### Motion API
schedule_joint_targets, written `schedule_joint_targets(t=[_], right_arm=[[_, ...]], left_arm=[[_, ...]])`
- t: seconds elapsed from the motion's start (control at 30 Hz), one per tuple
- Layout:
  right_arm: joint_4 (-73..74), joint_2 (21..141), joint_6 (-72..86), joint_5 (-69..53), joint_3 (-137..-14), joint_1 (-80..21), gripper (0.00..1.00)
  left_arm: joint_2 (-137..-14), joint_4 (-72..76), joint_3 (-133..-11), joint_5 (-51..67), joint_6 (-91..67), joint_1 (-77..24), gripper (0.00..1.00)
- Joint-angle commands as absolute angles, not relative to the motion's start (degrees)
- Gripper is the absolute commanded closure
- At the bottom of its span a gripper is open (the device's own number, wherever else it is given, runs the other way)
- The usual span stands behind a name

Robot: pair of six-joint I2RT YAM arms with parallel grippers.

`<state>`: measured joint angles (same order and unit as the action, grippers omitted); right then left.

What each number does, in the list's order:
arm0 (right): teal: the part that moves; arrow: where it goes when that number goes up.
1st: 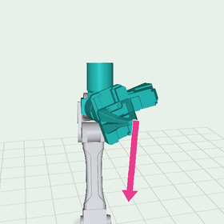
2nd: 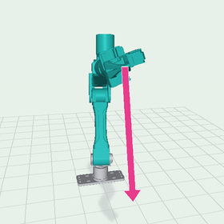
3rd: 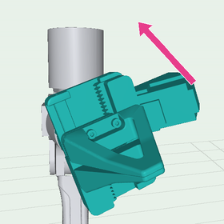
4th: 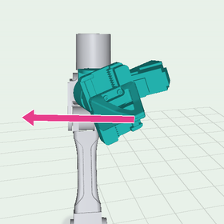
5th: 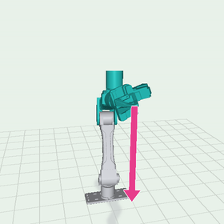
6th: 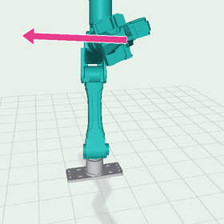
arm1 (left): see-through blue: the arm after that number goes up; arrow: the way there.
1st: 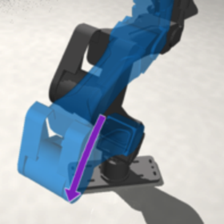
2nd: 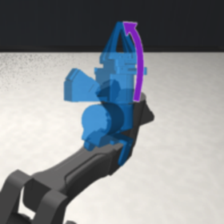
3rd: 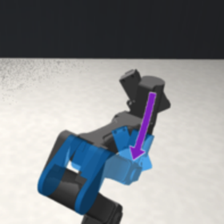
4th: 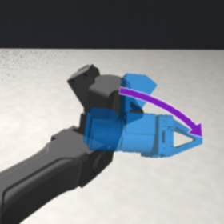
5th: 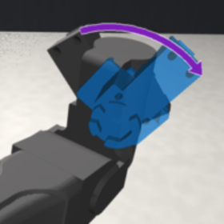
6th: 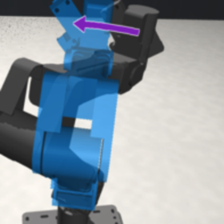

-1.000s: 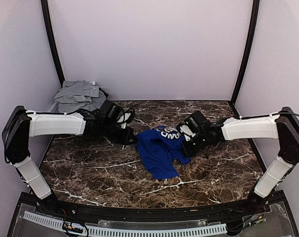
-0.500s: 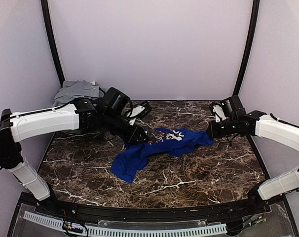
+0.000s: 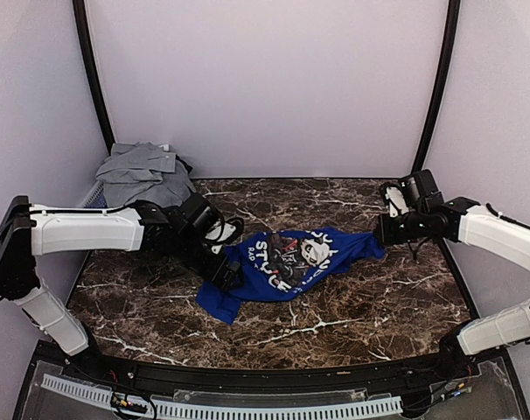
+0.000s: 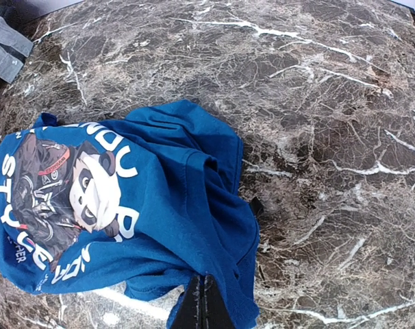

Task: Fold and stack the mixed laundry pile
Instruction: Pick up the crumpled T-shirt from the center of the board.

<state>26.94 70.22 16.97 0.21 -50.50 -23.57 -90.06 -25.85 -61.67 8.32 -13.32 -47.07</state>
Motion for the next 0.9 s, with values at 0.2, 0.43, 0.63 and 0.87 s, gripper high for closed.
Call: schedule_joint_targets(t=[0.2, 0.43, 0.63, 0.87], right_arm=[[25.65, 66.31, 17.58, -2.41, -52.44, -23.03, 1.0], [26.66, 64.82, 17.25, -4.02, -54.5, -22.93, 1.0], [29.35, 56.97, 16.02, -7.13, -54.95, -22.9, 1.0], [34.72, 48.39, 16.66, -9.19, -59.18, -23.01, 1.0]], left_arm=[[-99.04, -28.34, -62.95, -6.33, -20.38, -47.81, 0.22], [-94.21, -27.14, -62.3, -2.72, -20.58, -47.74, 0.94], [-76.26, -33.07, -63.85, 0.51, -18.81, -47.79, 1.0], [-61.62, -38.87, -69.64, 4.99, -15.93, -47.81, 1.0]])
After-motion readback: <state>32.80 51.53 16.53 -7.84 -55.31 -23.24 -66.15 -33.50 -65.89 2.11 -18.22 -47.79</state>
